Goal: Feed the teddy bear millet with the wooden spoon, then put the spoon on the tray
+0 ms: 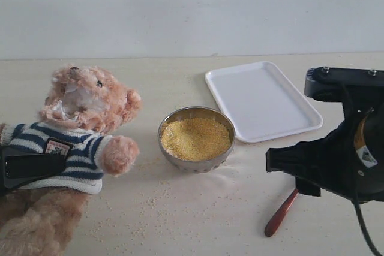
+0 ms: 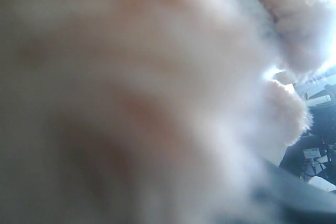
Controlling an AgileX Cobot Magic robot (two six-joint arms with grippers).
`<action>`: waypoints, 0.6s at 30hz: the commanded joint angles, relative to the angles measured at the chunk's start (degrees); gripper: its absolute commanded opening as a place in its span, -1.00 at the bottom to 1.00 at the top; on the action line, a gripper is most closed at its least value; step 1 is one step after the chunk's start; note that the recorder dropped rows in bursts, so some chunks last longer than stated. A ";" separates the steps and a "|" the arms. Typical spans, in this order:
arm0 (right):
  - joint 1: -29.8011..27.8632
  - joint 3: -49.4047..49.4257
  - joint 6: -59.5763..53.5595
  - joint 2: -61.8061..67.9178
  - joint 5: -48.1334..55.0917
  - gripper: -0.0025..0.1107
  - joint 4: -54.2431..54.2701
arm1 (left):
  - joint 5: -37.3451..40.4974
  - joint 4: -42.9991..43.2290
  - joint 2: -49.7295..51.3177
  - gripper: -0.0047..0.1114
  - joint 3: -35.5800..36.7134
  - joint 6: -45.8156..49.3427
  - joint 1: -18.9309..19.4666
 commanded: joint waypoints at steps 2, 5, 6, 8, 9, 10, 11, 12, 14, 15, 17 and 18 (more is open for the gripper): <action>-0.08 0.07 4.83 5.72 -1.33 0.09 -0.17 | 1.98 -0.83 -0.05 -0.83 -0.48 0.27 0.15; -0.08 0.07 7.22 9.32 -4.37 0.09 0.67 | 1.98 -0.83 -0.05 -0.83 -0.48 0.46 0.15; -0.08 0.07 8.06 10.59 -4.92 0.09 0.67 | 1.98 -0.83 -0.05 -0.83 -0.48 0.46 0.15; -0.08 0.07 10.03 12.99 -6.12 0.09 0.67 | 1.98 -0.83 -0.05 -0.83 -0.48 0.46 0.15; -0.08 0.07 10.70 13.89 -6.91 0.09 0.43 | 1.98 -0.83 -0.05 -0.83 -0.48 0.46 0.15; -0.08 0.07 10.95 14.90 -8.13 0.09 0.43 | 1.98 -0.83 -0.05 -0.83 -0.48 0.46 0.15; -0.08 0.07 11.24 15.87 -9.56 0.09 0.55 | 1.98 -0.83 -0.05 -0.83 -0.48 0.46 0.15; -0.08 0.07 11.64 16.57 -10.71 0.09 0.55 | 1.98 -0.83 -0.05 -0.83 -0.48 0.46 0.15; -0.47 0.07 12.22 17.95 -12.58 0.09 0.67 | 1.98 -0.83 -0.05 -0.83 -0.48 0.46 0.15; -0.69 0.07 12.77 18.55 -13.00 0.09 0.67 | 1.98 -0.83 -0.05 -0.83 -0.48 0.46 0.15; -1.41 0.07 13.57 19.67 -13.40 0.09 0.67 | 1.98 -0.83 -0.05 -0.83 -0.48 0.46 0.15; -1.87 0.07 13.57 19.93 -13.44 0.09 0.67 | 1.98 -0.83 -0.05 -0.83 -0.48 0.46 0.15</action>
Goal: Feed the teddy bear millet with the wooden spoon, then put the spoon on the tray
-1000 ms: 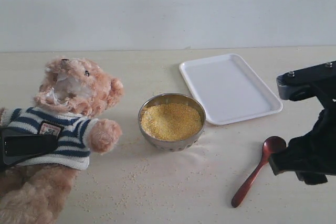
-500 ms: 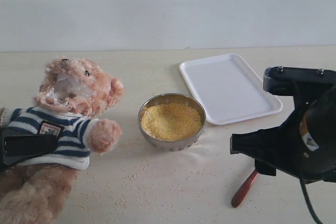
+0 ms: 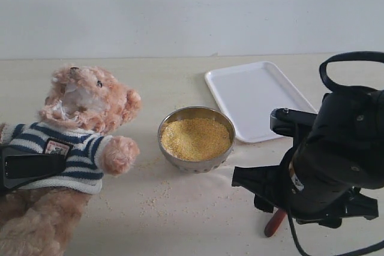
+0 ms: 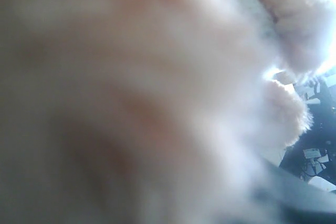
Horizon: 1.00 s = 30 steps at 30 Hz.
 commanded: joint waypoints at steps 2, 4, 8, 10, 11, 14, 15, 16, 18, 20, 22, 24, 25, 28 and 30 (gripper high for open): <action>-2.22 0.07 1.48 2.03 -1.08 0.09 -0.26 | 1.98 -0.83 -0.05 -0.83 -0.48 0.46 0.15; -2.96 0.07 1.48 2.28 -1.89 0.09 -0.26 | 1.98 -0.83 -0.05 -0.83 -0.48 0.46 0.15; -4.11 0.07 1.48 2.65 -4.18 0.09 -0.36 | 1.98 -0.83 -0.05 -0.83 -0.48 0.46 0.15; -4.12 0.07 1.48 2.65 -5.05 0.09 -0.47 | 1.98 -0.83 -0.05 -0.83 -0.48 0.46 0.15; -4.12 0.07 1.48 2.65 -5.57 0.09 -0.47 | 1.98 -0.83 -0.05 -0.83 -0.48 0.46 0.15; -4.12 0.07 1.78 2.65 -7.18 0.09 -0.47 | 1.98 -0.83 -0.05 -0.83 -0.48 0.46 0.15; -4.12 0.07 1.98 2.65 -7.45 0.09 -0.47 | 1.98 -0.83 -0.05 -0.83 -0.48 0.46 0.15; -4.12 0.07 2.53 2.65 -7.73 0.09 -0.47 | 1.98 -0.83 -0.05 -0.83 -0.48 0.46 0.15; -4.12 0.07 2.51 2.78 -7.88 0.09 -0.47 | 1.98 -0.83 -0.05 -0.83 -0.48 0.46 0.15; -4.12 0.07 2.51 3.98 -7.45 0.09 -0.63 | 1.98 -0.83 -0.05 -0.83 -0.48 0.46 0.15; -4.12 0.07 1.83 5.66 -7.42 0.09 -0.03 | 1.98 -0.83 -0.05 -0.83 -0.48 0.46 0.15; -4.12 0.07 1.02 6.65 -7.42 0.09 0.43 | 1.98 -0.83 -0.05 -0.83 -0.48 0.46 0.15; -4.12 0.07 1.05 7.27 -7.32 0.09 0.43 | 1.98 -0.83 -0.05 -0.83 -0.48 0.46 0.15; -3.97 0.07 0.99 8.45 -7.80 0.09 0.59 | 1.98 -0.83 -0.05 -0.83 -0.48 0.40 0.15; -3.97 0.07 0.75 9.22 -7.96 0.09 0.85 | 1.98 -0.83 -0.05 -0.83 -0.48 0.40 0.15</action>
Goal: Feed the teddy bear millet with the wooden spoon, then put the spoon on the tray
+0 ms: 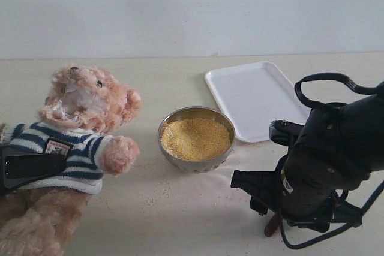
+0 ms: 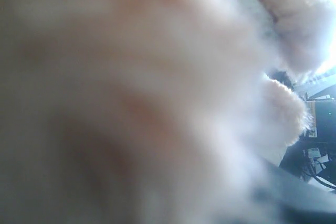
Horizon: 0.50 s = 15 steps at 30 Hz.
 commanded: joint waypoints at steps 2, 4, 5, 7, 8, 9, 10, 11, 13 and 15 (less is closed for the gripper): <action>0.41 0.07 -2.48 1.51 -0.38 0.09 1.88 | 1.98 -0.83 -0.05 -0.83 -0.48 0.40 0.15; 1.43 0.07 -2.91 2.41 -1.44 0.09 2.23 | 1.98 -0.83 -0.05 -0.83 -0.48 0.40 0.15; 1.82 0.07 -2.91 2.89 -2.06 0.09 2.52 | 1.98 -0.83 -0.05 -0.83 -0.48 0.40 0.15; 1.82 0.07 -3.00 3.54 -2.26 0.09 3.09 | 1.98 -0.83 -0.05 -0.83 -0.48 0.40 0.15; 1.82 0.07 -3.00 3.65 -1.95 0.09 3.33 | 1.98 -0.83 -0.05 -0.83 -0.48 0.40 0.15; 1.82 0.07 -3.00 3.80 -1.81 0.09 3.47 | 1.98 -0.83 -0.05 -0.83 -0.48 0.40 0.15; 1.82 0.07 -3.15 3.80 -1.47 0.09 3.76 | 1.98 -0.83 -0.05 -0.83 -0.48 0.40 0.15; 1.82 0.07 -3.15 3.80 -1.09 0.04 3.99 | 1.98 -0.83 -0.05 -0.83 -0.48 0.40 0.15; 1.82 0.07 -4.23 3.80 -0.92 -0.21 4.04 | 1.98 -0.83 -0.05 -0.83 -0.48 0.40 0.15; 1.82 0.07 -5.02 3.80 -0.69 -0.62 4.04 | 1.98 -0.83 -0.05 -0.83 -0.48 0.40 0.15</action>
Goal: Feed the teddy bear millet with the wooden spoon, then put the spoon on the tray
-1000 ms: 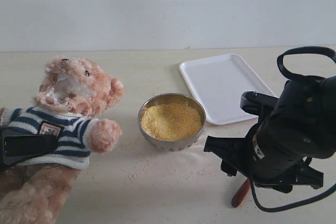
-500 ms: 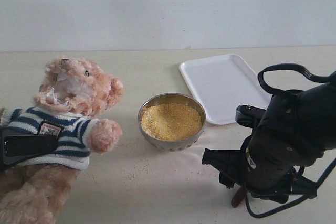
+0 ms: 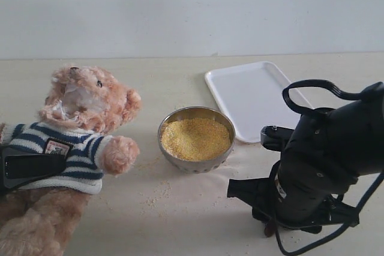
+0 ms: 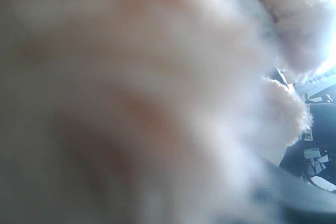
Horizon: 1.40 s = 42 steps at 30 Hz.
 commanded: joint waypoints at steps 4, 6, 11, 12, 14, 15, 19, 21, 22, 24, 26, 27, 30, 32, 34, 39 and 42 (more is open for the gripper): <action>0.16 0.75 -3.37 1.76 0.14 -0.93 0.82 | 1.98 -0.83 -0.05 -0.83 -0.48 0.40 0.15; 0.16 1.34 -4.24 1.38 1.47 -0.93 -0.91 | 1.98 -0.83 -0.05 -0.83 -0.48 0.40 0.15; 0.16 2.24 -4.36 -1.35 6.44 -0.93 -6.61 | 1.98 -0.83 -0.05 -0.83 -0.48 0.40 0.15; 0.16 2.24 -5.06 -2.29 7.17 -0.93 -7.39 | 1.98 -0.83 -0.05 -0.83 -0.48 0.40 0.15; 0.16 2.24 -7.73 -4.59 7.81 -0.93 -7.86 | 1.98 -0.83 -0.05 -0.83 -0.48 0.40 0.15; 0.16 2.24 -8.76 -5.77 8.21 -0.93 -8.23 | 1.98 -0.83 -0.05 -0.83 -0.48 0.40 0.15; 0.16 2.24 -14.30 -10.50 11.50 -0.93 -10.20 | 1.98 -0.83 -0.05 -0.83 -0.48 0.40 0.15; 0.16 2.13 -18.65 -12.82 14.62 -0.93 -11.01 | 1.98 -0.83 -0.05 -0.83 -0.48 0.40 0.15; 0.16 2.13 -21.10 -14.11 16.72 -0.93 -11.65 | 1.98 -0.83 -0.05 -0.83 -0.48 0.40 0.15; 0.16 2.13 -24.65 -16.78 20.86 -0.93 -13.30 | 1.98 -0.83 -0.05 -0.83 -0.48 0.40 0.15; 0.16 2.13 -28.16 -19.26 23.63 -0.93 -14.60 | 1.98 -0.83 -0.05 -0.83 -0.48 0.40 0.15; 0.16 2.13 -30.17 -20.65 24.61 -0.93 -15.13 | 1.98 -0.83 -0.05 -0.83 -0.48 0.40 0.15; 0.16 0.97 -36.93 -24.09 27.32 -0.93 -15.36 | 1.98 -0.83 -0.05 -0.83 -0.48 0.40 0.15; 0.16 -0.85 -40.78 -25.68 30.28 -0.93 -15.36 | 1.98 -0.83 -0.05 -0.83 -0.48 0.40 0.15; 0.16 -3.52 -44.35 -26.49 33.68 -0.93 -15.23 | 1.98 -0.83 -0.05 -0.83 -0.48 0.40 0.15; 2.79 -10.11 -53.04 -26.61 40.61 -0.93 -15.44 | 1.98 -0.83 -0.05 -0.83 -0.48 0.40 0.15; 6.95 -13.75 -54.25 -26.40 41.77 -0.93 -18.31 | 1.98 -0.83 -0.05 -0.83 -0.48 0.40 0.15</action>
